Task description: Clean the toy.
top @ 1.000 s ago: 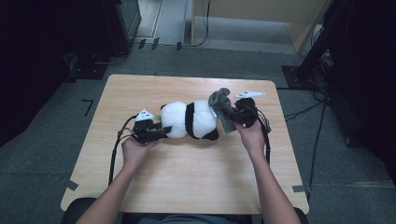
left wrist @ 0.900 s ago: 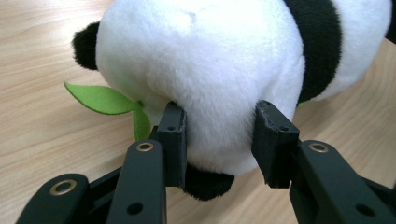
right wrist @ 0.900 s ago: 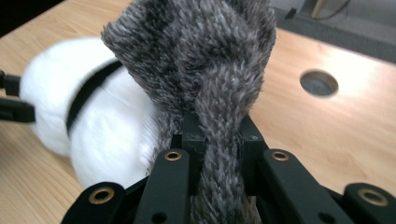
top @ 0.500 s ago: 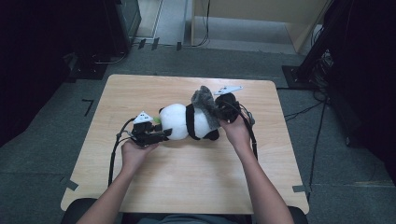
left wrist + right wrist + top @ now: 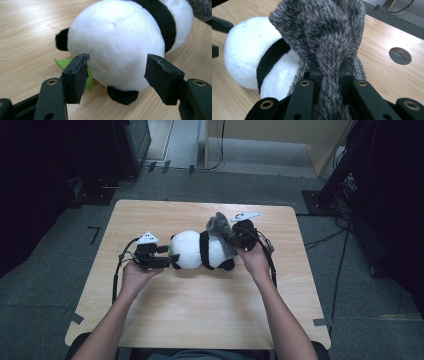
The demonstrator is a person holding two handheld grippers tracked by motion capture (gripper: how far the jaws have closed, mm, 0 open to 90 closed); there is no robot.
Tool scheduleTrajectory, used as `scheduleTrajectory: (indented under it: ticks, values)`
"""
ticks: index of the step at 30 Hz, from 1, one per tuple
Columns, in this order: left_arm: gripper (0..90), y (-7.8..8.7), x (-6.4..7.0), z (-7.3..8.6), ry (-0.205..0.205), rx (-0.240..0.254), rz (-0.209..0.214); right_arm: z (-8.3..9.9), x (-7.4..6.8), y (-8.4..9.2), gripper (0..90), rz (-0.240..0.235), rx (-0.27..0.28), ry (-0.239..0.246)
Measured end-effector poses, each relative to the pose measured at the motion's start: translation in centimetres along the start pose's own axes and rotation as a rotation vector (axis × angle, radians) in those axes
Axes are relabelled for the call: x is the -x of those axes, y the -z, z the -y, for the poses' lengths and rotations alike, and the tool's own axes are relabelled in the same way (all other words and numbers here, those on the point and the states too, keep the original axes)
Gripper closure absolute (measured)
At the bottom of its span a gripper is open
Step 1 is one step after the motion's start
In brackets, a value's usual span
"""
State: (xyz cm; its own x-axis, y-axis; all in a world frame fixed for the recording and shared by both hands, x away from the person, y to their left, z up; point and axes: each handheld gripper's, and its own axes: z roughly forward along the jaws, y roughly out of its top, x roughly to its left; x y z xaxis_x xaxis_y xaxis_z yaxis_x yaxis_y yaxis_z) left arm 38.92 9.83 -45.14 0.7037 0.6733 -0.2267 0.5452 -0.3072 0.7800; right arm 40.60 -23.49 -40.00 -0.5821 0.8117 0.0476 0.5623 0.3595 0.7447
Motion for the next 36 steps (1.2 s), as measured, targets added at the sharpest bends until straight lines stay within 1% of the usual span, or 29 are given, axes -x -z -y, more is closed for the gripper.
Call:
scheduleTrajectory:
  ticks: [2, 4, 5, 7, 9, 11, 12, 14, 16, 17, 20, 21, 22, 23, 25, 26, 27, 28, 30, 33, 34, 36]
  values:
    - [34.8, -0.1, -0.5, -0.4, -0.021, -0.011, -0.005, 0.0, 0.0, 0.0, 79.6, -0.002, 0.000, -0.003]
    - [34.0, -0.3, -1.1, -0.9, -0.024, -0.024, 0.011, 0.1, 0.0, 0.0, 79.6, -0.004, -0.002, -0.006]
    - [33.9, -0.3, -1.3, -1.0, -0.028, -0.020, 0.017, 0.1, 0.1, 0.0, 79.6, -0.006, 0.000, -0.009]
    - [34.0, -0.5, -1.8, -1.5, -0.032, -0.015, 0.035, 0.2, 0.2, -0.1, 79.6, -0.012, 0.005, -0.006]
    - [33.9, -0.8, -2.2, -1.9, -0.041, -0.016, 0.055, 0.3, 0.3, -0.1, 79.6, -0.017, 0.008, -0.015]
    - [32.0, -1.4, -2.6, -2.3, -0.047, -0.031, 0.084, 0.4, 0.3, -0.1, 79.6, -0.021, 0.009, -0.018]
    - [31.2, -1.7, -2.8, -2.4, -0.053, -0.028, 0.091, 0.4, 0.3, -0.1, 79.6, -0.021, 0.009, -0.017]
    - [29.2, -2.2, -3.1, -2.5, -0.060, -0.023, 0.119, 0.5, 0.3, -0.2, 79.6, -0.025, 0.011, -0.015]
    - [23.2, -2.8, -3.4, -2.3, -0.081, -0.011, 0.138, 0.6, 0.5, -0.2, 79.6, -0.038, 0.011, -0.016]
    - [20.1, -3.1, -3.5, -2.2, -0.089, -0.013, 0.138, 0.7, 0.6, -0.3, 79.6, -0.047, 0.011, -0.020]
    - [12.1, -3.7, -4.1, -2.2, -0.090, -0.015, 0.155, 0.9, 0.8, -0.4, 79.6, -0.068, 0.018, -0.024]
    - [10.3, -3.9, -4.3, -2.1, -0.099, 0.004, 0.161, 0.9, 0.9, -0.4, 79.6, -0.072, 0.019, -0.024]
    - [7.4, -4.0, -4.5, -2.0, -0.103, 0.010, 0.166, 0.9, 0.9, -0.4, 79.6, -0.075, 0.019, -0.022]
    - [5.5, -4.2, -4.7, -1.8, -0.104, 0.019, 0.173, 0.9, 1.0, -0.4, 79.6, -0.079, 0.019, -0.020]
    - [1.8, -4.6, -5.1, -1.5, -0.083, 0.016, 0.191, 1.0, 1.1, -0.5, 79.6, -0.093, 0.023, -0.022]
    - [1.8, -4.8, -5.1, -1.4, -0.072, 0.010, 0.198, 1.0, 1.2, -0.6, 79.5, -0.103, 0.025, -0.023]
    - [1.4, -4.9, -5.1, -1.3, -0.072, 0.004, 0.197, 1.1, 1.3, -0.6, 79.5, -0.111, 0.028, -0.025]
    - [0.0, -5.0, -5.0, -1.3, -0.078, 0.002, 0.192, 1.1, 1.5, -0.7, 79.5, -0.119, 0.030, -0.026]
    - [0.0, -5.0, -4.6, -1.4, -0.093, -0.004, 0.189, 1.1, 1.6, -0.8, 79.4, -0.125, 0.033, -0.021]
    - [0.0, -5.0, -3.7, -1.3, -0.136, -0.040, 0.189, 1.1, 1.7, -0.9, 79.2, -0.131, 0.034, -0.009]
    - [0.0, -5.0, -3.5, -1.3, -0.144, -0.051, 0.195, 1.1, 1.7, -1.0, 79.0, -0.137, 0.038, 0.008]
    - [0.0, -5.1, -3.5, -1.2, -0.141, -0.062, 0.207, 1.0, 1.9, -1.1, 78.6, -0.147, 0.046, 0.024]
